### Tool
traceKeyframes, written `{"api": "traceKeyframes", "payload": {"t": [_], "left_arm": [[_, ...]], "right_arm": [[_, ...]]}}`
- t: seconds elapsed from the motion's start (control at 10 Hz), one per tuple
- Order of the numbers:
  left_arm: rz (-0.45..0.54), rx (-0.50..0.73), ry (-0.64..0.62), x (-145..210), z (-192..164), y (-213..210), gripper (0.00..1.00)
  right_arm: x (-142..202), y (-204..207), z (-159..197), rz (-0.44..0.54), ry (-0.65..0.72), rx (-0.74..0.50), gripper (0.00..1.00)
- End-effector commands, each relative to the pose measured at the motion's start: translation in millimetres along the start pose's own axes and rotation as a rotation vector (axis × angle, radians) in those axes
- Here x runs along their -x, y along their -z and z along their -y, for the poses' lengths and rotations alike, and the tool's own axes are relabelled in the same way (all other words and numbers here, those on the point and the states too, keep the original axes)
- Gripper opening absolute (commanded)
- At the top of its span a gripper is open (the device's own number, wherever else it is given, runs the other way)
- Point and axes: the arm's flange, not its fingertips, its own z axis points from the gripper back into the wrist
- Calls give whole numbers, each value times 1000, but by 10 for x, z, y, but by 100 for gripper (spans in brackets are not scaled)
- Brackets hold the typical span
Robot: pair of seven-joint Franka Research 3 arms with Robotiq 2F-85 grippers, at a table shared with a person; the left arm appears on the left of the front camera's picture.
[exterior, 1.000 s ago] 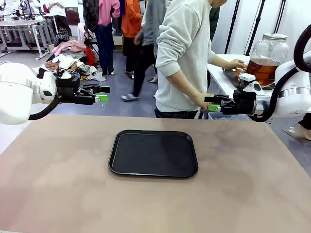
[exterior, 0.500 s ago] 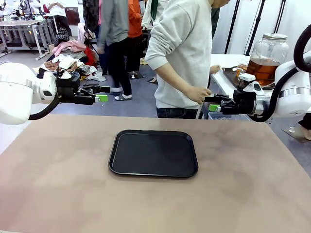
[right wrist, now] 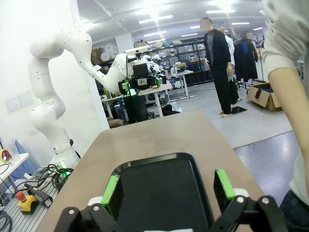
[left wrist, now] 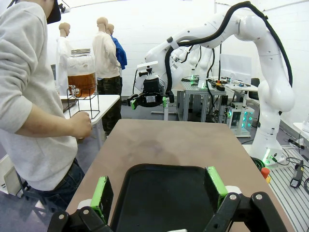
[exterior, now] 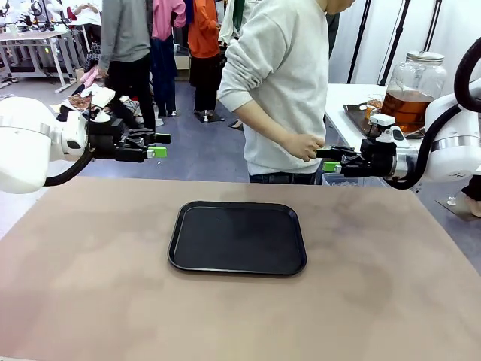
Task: Pour the drink into the iced cup.
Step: Open the gripper to release the iced cup you were holding.
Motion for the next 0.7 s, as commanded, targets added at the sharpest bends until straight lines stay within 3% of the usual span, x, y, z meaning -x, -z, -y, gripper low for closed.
{"api": "traceKeyframes", "payload": {"t": [0.0,0.6], "left_arm": [[8,-10,2,-23,-7,13,100],[8,-10,2,-23,-7,13,100]], "right_arm": [[-34,16,11,-1,-3,-4,100],[-34,16,11,-1,-3,-4,100]]}}
